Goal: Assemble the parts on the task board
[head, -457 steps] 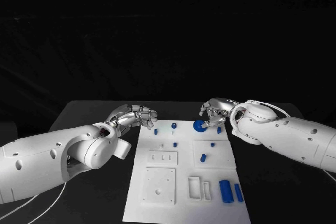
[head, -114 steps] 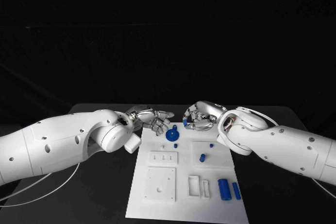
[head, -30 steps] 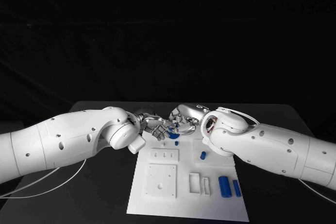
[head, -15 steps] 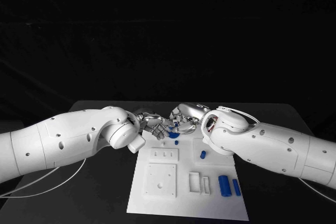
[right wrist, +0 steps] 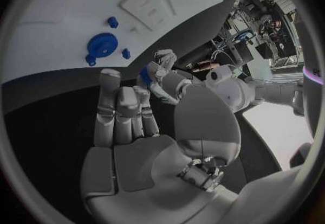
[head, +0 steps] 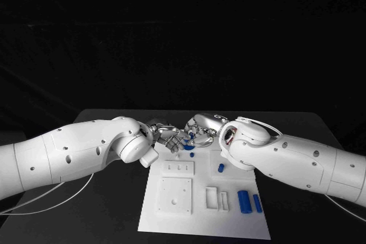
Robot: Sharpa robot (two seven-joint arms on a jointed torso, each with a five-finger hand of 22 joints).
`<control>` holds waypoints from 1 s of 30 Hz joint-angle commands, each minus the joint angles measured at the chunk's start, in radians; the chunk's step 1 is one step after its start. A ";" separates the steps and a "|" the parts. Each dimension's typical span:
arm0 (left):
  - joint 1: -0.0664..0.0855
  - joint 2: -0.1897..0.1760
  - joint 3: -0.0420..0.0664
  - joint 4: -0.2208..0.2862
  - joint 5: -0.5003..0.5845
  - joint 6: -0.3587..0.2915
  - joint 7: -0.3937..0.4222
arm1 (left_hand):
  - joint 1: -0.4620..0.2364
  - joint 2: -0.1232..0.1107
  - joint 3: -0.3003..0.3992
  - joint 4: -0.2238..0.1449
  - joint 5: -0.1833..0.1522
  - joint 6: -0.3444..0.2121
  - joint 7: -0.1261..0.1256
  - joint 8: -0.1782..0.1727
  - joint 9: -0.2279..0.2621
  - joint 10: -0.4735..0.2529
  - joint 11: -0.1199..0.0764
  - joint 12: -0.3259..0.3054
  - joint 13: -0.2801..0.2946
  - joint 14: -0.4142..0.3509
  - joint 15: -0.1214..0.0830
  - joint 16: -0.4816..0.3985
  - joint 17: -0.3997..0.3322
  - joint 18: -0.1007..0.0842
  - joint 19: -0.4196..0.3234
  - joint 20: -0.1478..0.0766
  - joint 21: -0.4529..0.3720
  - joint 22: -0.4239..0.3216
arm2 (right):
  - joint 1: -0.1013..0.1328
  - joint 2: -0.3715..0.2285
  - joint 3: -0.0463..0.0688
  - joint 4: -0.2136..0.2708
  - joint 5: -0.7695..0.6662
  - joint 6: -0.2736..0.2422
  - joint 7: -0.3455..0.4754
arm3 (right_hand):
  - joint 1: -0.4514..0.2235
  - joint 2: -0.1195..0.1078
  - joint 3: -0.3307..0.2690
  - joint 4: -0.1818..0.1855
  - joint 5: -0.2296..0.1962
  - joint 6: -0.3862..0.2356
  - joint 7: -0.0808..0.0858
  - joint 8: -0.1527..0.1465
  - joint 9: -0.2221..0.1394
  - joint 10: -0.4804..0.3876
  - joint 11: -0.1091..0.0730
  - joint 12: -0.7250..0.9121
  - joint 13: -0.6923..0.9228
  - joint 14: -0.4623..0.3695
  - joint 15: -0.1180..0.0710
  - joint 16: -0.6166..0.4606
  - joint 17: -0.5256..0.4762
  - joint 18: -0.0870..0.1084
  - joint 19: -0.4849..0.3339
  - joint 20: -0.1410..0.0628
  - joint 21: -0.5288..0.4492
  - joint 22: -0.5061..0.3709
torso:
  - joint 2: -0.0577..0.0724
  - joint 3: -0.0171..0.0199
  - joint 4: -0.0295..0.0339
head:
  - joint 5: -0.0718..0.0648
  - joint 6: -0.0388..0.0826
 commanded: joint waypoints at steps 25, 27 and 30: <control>0.002 0.000 0.000 -0.005 -0.045 -0.015 0.013 | -0.088 0.032 0.025 -0.042 0.331 0.055 -0.029 0.013 0.056 0.026 -0.016 0.040 0.044 0.019 -0.018 0.039 0.041 -0.001 -0.004 -0.018 0.036 0.020 | 0.000 -0.021 -0.001 -0.005 0.132 -0.024 0.054 | -0.057 -0.093 -0.044 0.026 0.030 -0.137 0.086 -0.112 0.004 -0.033 0.055 -0.035 -0.008 -0.014 0.047 -0.020 0.001 0.020 -0.007 0.002 -0.011 0.014 | 0.000 0.0003 0.0004 | 0.006 -0.008; 0.002 -0.001 0.000 -0.008 -0.060 -0.020 0.006 | -0.091 0.030 0.025 -0.042 0.335 0.058 -0.031 0.014 0.062 0.028 -0.018 0.044 0.048 0.021 -0.019 0.042 0.043 -0.006 -0.018 -0.017 0.033 0.020 | 0.000 -0.029 -0.001 -0.006 0.157 -0.030 0.077 | -0.059 -0.103 -0.068 0.027 0.044 -0.157 0.096 -0.123 -0.002 -0.043 0.065 -0.042 -0.013 -0.018 0.057 -0.020 0.002 0.020 -0.012 0.003 -0.014 0.015 | 0.000 0.0007 0.0004 | 0.007 -0.008; 0.002 -0.002 0.000 -0.013 -0.071 -0.009 -0.004 | -0.095 0.032 0.028 -0.043 0.321 0.058 -0.032 0.013 0.071 0.025 -0.018 0.047 0.051 0.021 -0.019 0.041 0.044 -0.019 -0.051 -0.015 0.026 0.021 | 0.000 -0.047 -0.001 -0.005 0.223 -0.048 0.128 | -0.071 -0.123 -0.107 0.025 0.094 -0.196 0.110 -0.143 -0.010 -0.065 0.079 -0.055 -0.021 -0.033 0.070 -0.027 0.002 0.020 -0.031 0.006 -0.024 0.015 | -0.001 0.0010 -0.0008 | 0.008 -0.009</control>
